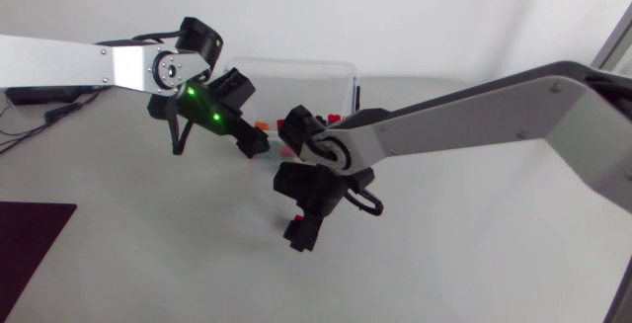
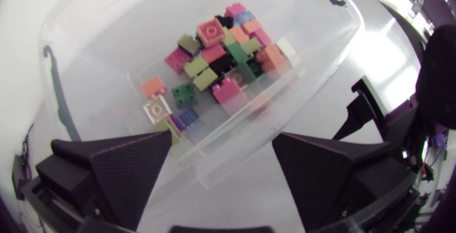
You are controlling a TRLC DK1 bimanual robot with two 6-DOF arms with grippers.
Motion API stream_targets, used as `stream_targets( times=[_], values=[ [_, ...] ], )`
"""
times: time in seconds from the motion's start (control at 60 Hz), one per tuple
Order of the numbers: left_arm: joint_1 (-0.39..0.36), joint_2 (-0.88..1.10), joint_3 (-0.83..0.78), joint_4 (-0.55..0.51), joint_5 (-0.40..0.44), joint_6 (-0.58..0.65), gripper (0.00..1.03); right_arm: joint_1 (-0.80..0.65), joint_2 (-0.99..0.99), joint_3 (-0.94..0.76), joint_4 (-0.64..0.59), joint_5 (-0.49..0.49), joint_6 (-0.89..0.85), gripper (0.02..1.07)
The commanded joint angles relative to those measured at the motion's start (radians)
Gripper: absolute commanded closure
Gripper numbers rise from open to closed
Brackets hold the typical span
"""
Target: Place the duplo bricks in the container
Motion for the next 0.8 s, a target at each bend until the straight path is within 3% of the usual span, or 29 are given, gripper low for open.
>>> stream_targets(
  times=[0.0, 0.3, 0.433, 0.633, 0.783],
  values=[
    [0.008, 0.013, 0.057, 0.018, 0.003, 0.014, 0.06, 0.005, 0.012, 0.017, -0.017, 0.003, -0.017, 0.16],
    [-0.007, -0.034, 0.063, 0.176, 0.012, -0.005, 0.06, 0.007, -0.017, 0.008, -0.012, 0.006, -0.012, 0.16],
    [-0.004, -0.240, -0.098, 0.383, 0.027, -0.060, 0.06, 0.005, -0.014, 0.001, -0.004, 0.009, -0.011, 0.16],
    [0.014, -0.456, -0.216, 0.370, 0.026, -0.051, 0.06, 0.002, -0.001, 0.007, 0.005, 0.017, -0.012, 0.16],
    [0.031, -0.547, -0.281, 0.291, 0.029, -0.038, 0.06, 0.007, 0.026, 0.017, 0.011, 0.038, -0.008, 0.21]
  ],
)
